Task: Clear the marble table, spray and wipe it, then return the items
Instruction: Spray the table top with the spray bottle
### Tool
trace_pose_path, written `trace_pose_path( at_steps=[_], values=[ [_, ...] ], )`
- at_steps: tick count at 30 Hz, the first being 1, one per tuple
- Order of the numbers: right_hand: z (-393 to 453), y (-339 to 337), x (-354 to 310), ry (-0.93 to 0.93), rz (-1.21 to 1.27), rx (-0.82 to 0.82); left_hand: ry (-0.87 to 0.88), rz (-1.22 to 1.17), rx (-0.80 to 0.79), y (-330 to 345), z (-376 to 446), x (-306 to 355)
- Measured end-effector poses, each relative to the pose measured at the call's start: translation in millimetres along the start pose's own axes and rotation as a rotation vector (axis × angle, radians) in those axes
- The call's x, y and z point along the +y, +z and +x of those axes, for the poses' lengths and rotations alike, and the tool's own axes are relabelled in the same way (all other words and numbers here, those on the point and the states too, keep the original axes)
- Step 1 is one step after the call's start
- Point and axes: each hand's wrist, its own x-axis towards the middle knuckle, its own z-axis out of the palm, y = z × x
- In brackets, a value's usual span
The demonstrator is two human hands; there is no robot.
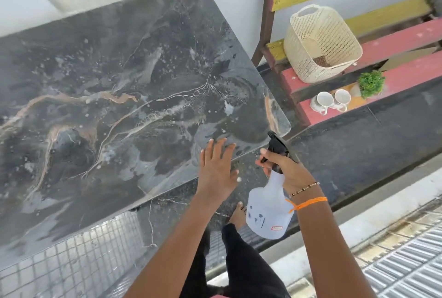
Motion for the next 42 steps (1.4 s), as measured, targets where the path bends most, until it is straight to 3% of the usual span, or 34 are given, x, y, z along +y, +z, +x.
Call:
trace_pose_path(
  at_steps=[4,11,15,20,26,32,36,38,42],
  values=[
    [-9,5,-30,-0.111,-0.022,-0.054,-0.037,-0.089,0.048,-6,15,7],
    [6,7,-100,-0.29,-0.095,0.164,0.062,-0.32,0.105,-39,84,42],
    [28,0,-149,-0.411,-0.08,0.237,0.207,-0.406,0.07,-64,127,74],
    [68,-24,-207,-0.512,-0.009,0.399,0.216,-0.454,0.077,-81,182,103],
    [161,-70,-272,-0.597,-0.078,0.416,0.165,-0.439,0.058,-71,266,140],
    [270,-114,-322,-0.639,-0.335,0.454,0.061,-0.512,0.001,-51,356,191],
    [354,-145,-341,-0.702,-0.952,0.46,-0.054,-0.548,-0.033,-36,413,211],
    [390,-159,-341,-0.677,-1.131,0.482,-0.111,-0.574,-0.04,-27,436,213],
    [441,-177,-336,-0.544,-0.97,0.421,-0.216,-0.574,-0.051,-14,468,213]
  ],
)
